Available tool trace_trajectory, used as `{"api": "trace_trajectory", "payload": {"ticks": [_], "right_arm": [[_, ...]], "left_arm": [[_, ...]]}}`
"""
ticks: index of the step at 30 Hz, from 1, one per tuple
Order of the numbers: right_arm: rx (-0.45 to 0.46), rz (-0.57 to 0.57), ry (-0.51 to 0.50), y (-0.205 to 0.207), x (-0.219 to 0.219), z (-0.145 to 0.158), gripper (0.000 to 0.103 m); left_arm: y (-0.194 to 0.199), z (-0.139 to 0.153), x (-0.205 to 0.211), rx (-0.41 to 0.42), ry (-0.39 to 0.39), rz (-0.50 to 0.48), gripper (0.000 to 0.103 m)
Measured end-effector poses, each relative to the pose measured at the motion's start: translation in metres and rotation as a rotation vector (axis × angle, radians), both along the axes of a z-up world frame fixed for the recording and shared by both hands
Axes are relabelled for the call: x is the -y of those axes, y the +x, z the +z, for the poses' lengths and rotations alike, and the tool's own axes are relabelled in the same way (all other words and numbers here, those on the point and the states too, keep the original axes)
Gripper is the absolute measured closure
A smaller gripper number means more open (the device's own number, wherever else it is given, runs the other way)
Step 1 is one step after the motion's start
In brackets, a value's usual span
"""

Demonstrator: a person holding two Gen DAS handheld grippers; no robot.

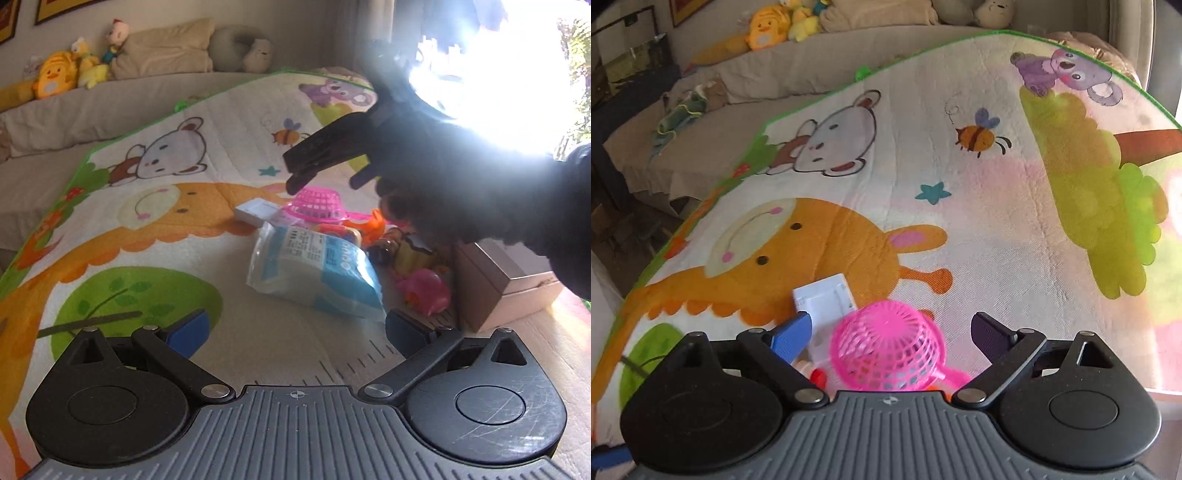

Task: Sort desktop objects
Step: 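Grasp the pink strainer with the right gripper and lift it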

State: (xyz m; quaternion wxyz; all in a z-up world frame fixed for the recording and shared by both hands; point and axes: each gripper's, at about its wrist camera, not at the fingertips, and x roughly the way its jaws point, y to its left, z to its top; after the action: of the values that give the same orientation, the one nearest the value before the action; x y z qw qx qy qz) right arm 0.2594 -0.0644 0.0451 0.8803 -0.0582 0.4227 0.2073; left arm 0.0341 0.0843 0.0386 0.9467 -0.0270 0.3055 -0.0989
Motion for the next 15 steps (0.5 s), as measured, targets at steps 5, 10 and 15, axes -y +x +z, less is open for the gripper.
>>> {"api": "trace_trajectory", "payload": {"ticks": [5,10,15], "right_arm": [[-0.104,0.073,0.087,-0.011,-0.003,-0.008,0.038],[-0.122,0.213,0.174,-0.079,0.001,0.025,0.041],[0.005,0.229,0.314,-0.139,0.042,0.089,0.042]], "left_arm": [[-0.002,-0.002,-0.009,-0.002,-0.037,0.013,0.000],[-0.007,0.000,-0.012,-0.036,-0.088,-0.010,0.000],[-0.023,0.005,0.003,-0.019,-0.046,-0.061,0.000]]}}
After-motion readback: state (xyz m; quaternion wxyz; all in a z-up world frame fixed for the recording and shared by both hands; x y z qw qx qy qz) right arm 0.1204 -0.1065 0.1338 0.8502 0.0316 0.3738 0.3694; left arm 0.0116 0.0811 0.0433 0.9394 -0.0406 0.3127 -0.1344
